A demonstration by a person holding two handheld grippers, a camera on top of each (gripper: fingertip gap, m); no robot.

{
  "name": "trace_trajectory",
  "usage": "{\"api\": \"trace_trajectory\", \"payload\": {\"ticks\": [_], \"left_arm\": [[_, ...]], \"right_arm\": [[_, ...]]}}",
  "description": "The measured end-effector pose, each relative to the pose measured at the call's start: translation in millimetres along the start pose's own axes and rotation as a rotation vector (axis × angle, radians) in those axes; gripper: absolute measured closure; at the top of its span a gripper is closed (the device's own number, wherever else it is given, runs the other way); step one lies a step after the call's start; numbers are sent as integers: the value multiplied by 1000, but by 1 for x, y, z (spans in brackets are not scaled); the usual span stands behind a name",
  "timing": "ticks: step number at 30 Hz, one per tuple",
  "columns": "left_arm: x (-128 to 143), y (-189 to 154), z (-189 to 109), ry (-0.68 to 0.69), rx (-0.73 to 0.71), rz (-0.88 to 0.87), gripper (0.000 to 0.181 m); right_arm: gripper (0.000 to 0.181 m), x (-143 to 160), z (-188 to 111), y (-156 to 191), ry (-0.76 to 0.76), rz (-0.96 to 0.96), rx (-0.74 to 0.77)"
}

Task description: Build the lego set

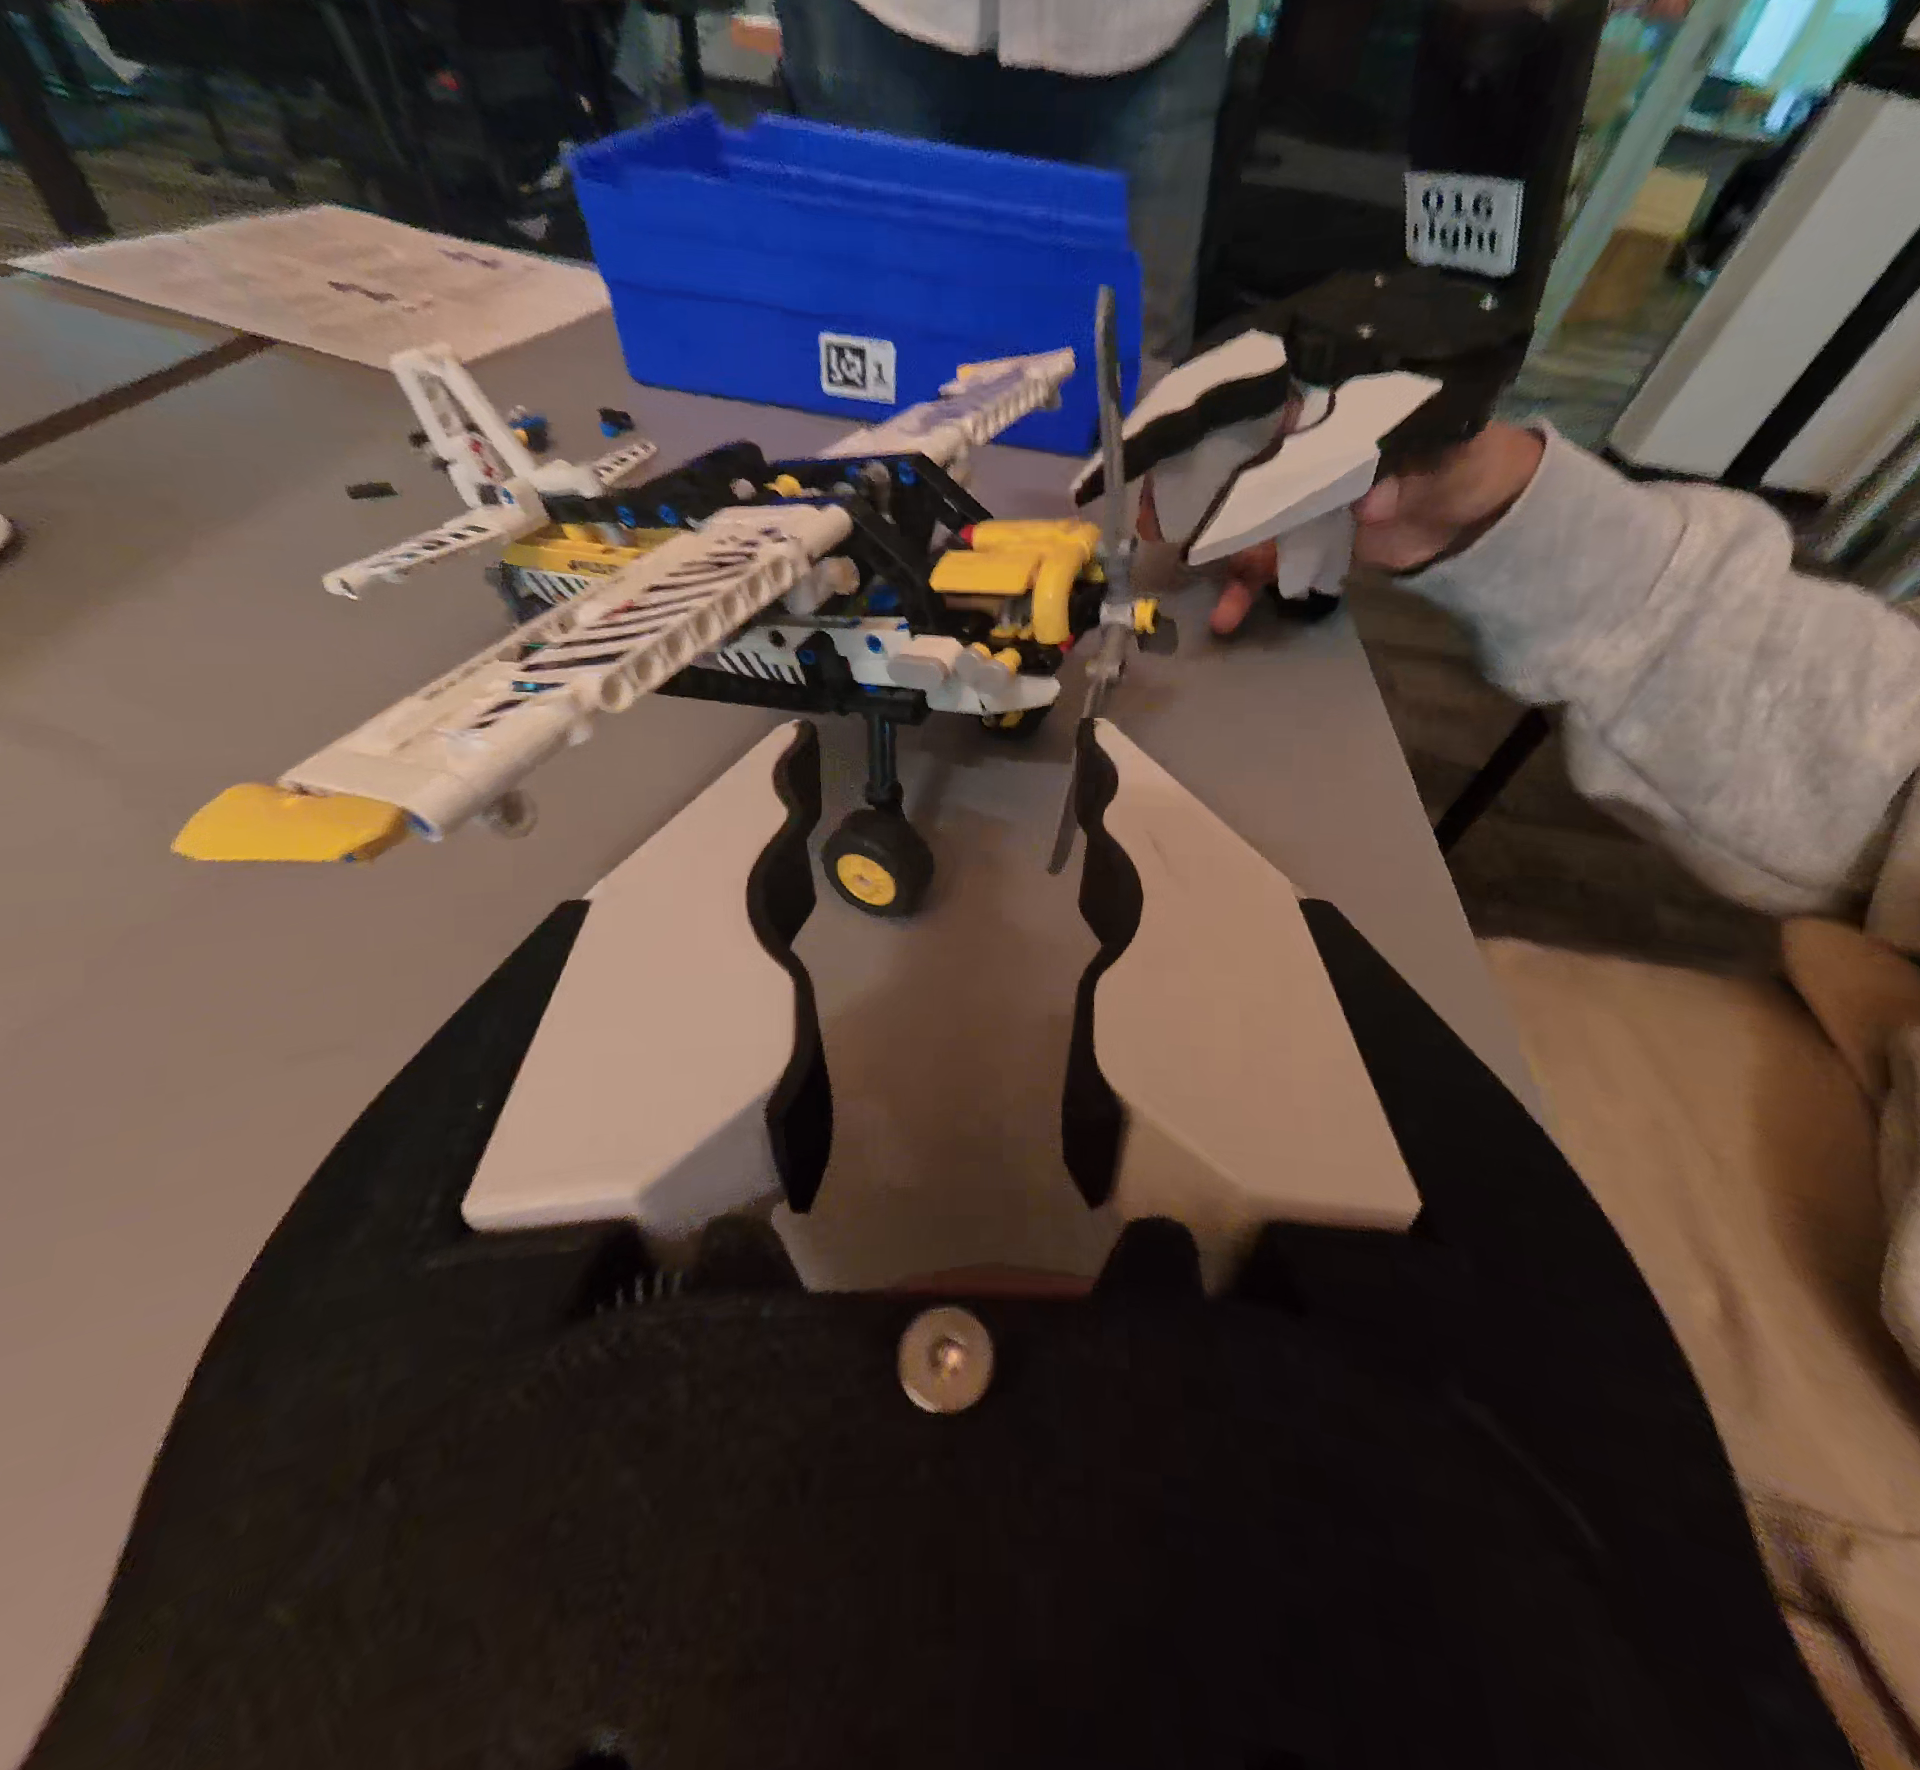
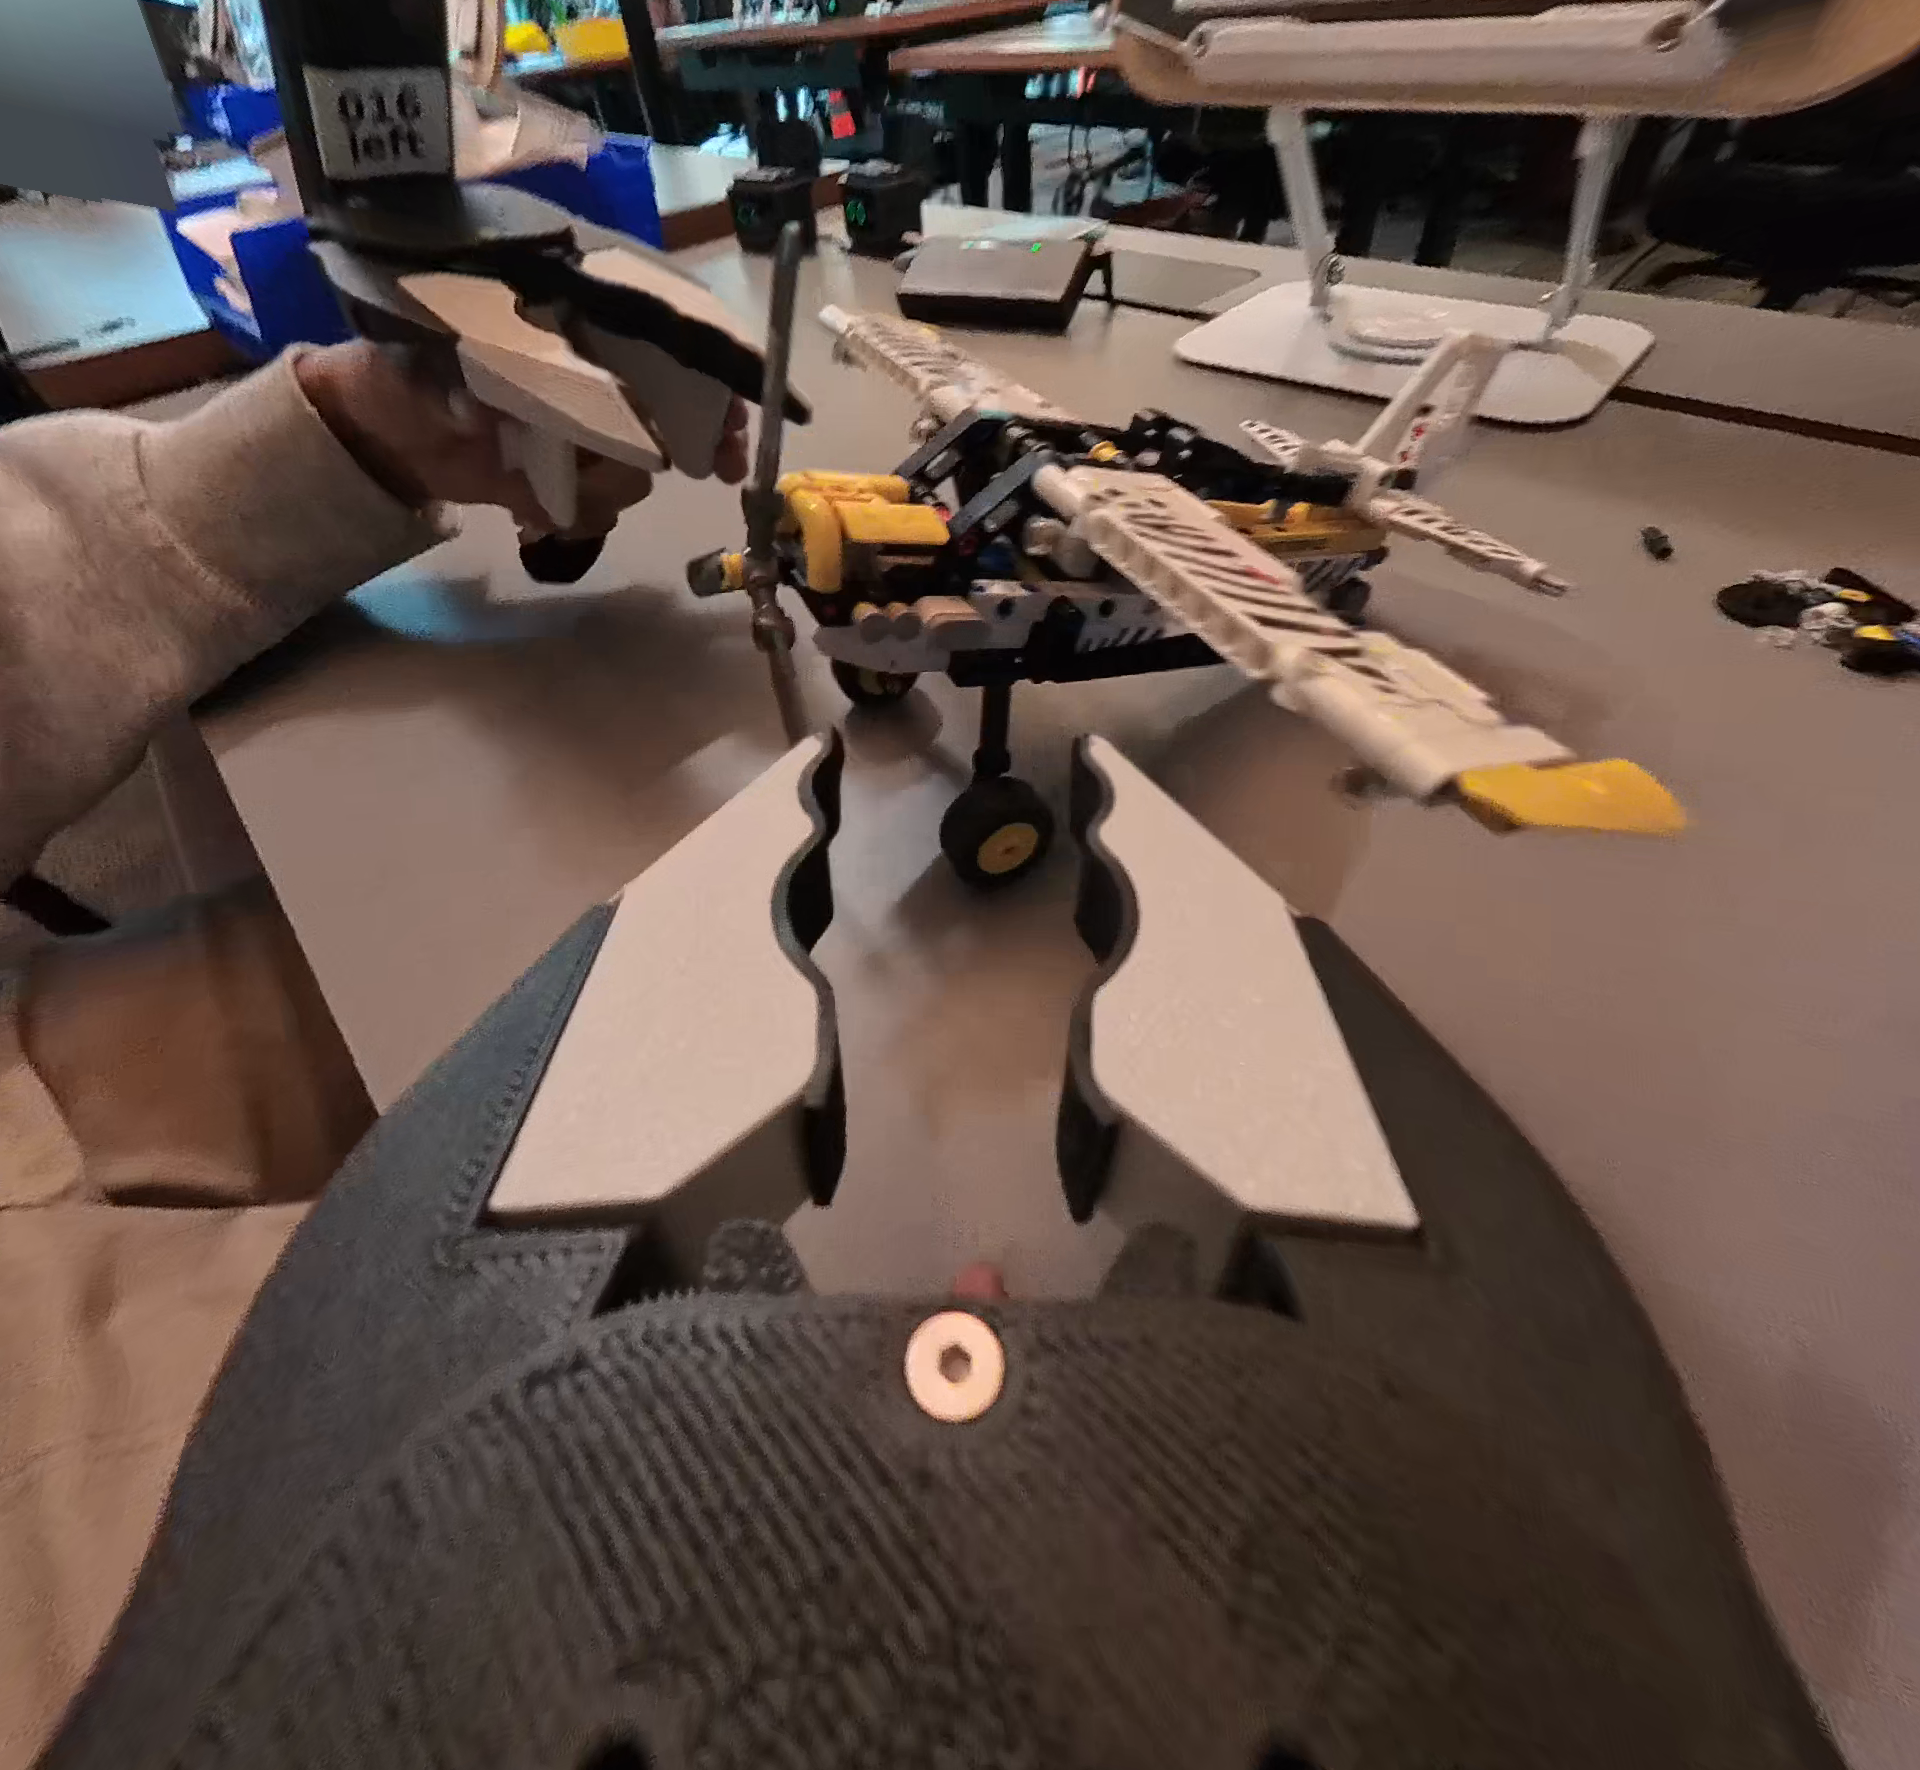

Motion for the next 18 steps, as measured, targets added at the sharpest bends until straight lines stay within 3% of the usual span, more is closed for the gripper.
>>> {"api": "trace_trajectory", "payload": {"ticks": [6,18], "left_arm": [[-15,16,-10,-118,-81,-77,136],[-5,29,-8,-80,-191,-48,135]], "right_arm": [[139,-14,-23,-33,-137,78,143],[123,-18,-36,-57,-186,76,304]]}}
Point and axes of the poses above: each gripper's, where its closed fingertips meet, z out along the fingers, x out of its underside, y = z × x across the jaws, the point moved 4 cm from there along -z, back along the fingers, and after that the axes turned 10 degrees about -y, right-handed, at the moved point
